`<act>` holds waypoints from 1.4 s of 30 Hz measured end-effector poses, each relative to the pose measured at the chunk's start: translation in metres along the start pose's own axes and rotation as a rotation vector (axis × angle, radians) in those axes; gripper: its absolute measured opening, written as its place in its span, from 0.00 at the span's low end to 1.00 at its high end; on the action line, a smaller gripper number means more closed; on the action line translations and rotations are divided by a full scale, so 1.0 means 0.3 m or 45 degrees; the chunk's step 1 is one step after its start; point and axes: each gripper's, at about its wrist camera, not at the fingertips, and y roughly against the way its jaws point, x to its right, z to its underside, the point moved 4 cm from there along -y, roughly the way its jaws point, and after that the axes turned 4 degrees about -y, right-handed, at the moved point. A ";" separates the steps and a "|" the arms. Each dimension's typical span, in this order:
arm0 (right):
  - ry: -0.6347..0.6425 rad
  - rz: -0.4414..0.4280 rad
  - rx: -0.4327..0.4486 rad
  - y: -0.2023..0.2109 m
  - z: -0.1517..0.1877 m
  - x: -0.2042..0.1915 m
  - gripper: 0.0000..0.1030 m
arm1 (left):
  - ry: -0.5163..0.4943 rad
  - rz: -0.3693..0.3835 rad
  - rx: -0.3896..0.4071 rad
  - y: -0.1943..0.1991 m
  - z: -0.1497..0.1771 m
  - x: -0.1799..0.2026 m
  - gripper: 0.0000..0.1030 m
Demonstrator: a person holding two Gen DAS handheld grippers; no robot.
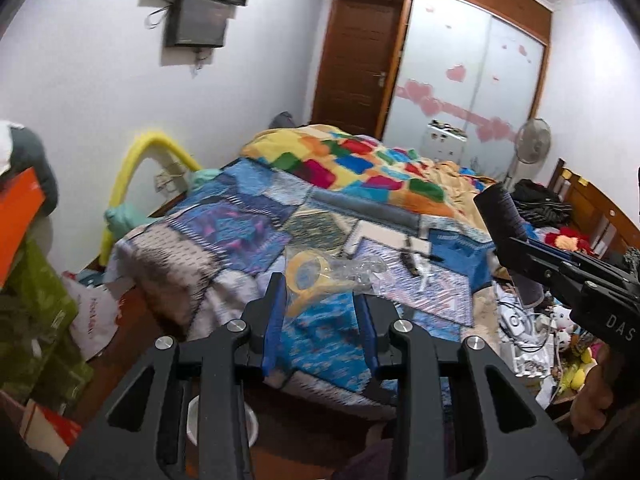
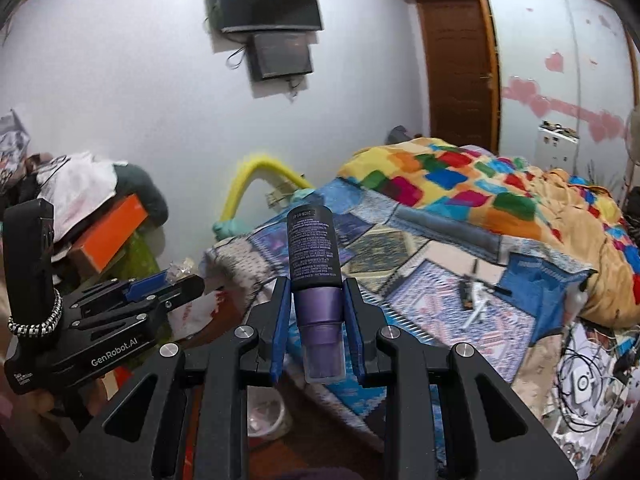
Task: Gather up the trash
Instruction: 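Carry the clear bag and purple can with both tools over the white bin, then open both tools to drop the clear bag and purple spray can into the bin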
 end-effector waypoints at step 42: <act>0.129 -0.188 -1.036 -0.882 0.641 -0.417 0.23 | 0.532 -0.087 -0.813 -0.489 0.821 -0.714 0.32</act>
